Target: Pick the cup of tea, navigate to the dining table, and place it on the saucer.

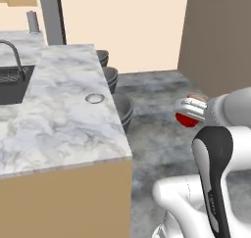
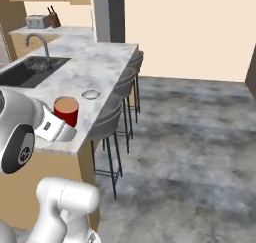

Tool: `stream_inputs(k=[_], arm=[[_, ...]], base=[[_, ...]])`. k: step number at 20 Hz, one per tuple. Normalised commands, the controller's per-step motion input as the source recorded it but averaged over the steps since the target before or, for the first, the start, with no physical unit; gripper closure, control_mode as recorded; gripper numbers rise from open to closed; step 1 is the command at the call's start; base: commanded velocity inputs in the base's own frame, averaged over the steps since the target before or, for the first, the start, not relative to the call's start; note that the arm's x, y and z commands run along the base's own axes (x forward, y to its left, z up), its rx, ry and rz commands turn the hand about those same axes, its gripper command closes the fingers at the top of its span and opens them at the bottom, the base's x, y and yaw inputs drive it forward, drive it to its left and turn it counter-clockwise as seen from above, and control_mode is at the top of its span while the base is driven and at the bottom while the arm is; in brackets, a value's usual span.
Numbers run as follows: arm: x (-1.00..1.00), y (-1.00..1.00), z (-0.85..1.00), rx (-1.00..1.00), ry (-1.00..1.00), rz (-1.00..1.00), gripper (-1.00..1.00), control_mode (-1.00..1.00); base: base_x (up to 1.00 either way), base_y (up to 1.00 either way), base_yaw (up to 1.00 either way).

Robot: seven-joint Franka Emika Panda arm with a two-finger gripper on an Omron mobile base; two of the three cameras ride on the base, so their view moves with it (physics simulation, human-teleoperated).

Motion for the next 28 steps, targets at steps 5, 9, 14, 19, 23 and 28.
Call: stream_inputs(k=[5, 9, 14, 19, 23, 28], arm=[[0.00, 0.00, 0.00, 0.00, 0.00, 0.00, 1.00, 1.00], [0.00, 0.00, 0.00, 0.00, 0.00, 0.00, 1.00, 1.00], [0.00, 0.00, 0.00, 0.00, 0.00, 0.00, 1.00, 1.00], [0.00, 0.00, 0.00, 0.00, 0.00, 0.00, 1.00, 1.00], [0.00, 0.00, 0.00, 0.00, 0.00, 0.00, 1.00, 1.00], [0.00, 0.00, 0.00, 0.00, 0.00, 0.00, 1.00, 1.00]], base=[[0.65, -0.56, 0.44], [0.56, -0.67, 0.44], [0.46, -0.72, 0.44], [0.31, -0.71, 0.44], [0.40, -0.62, 0.46], [0.52, -0.52, 0.50]])
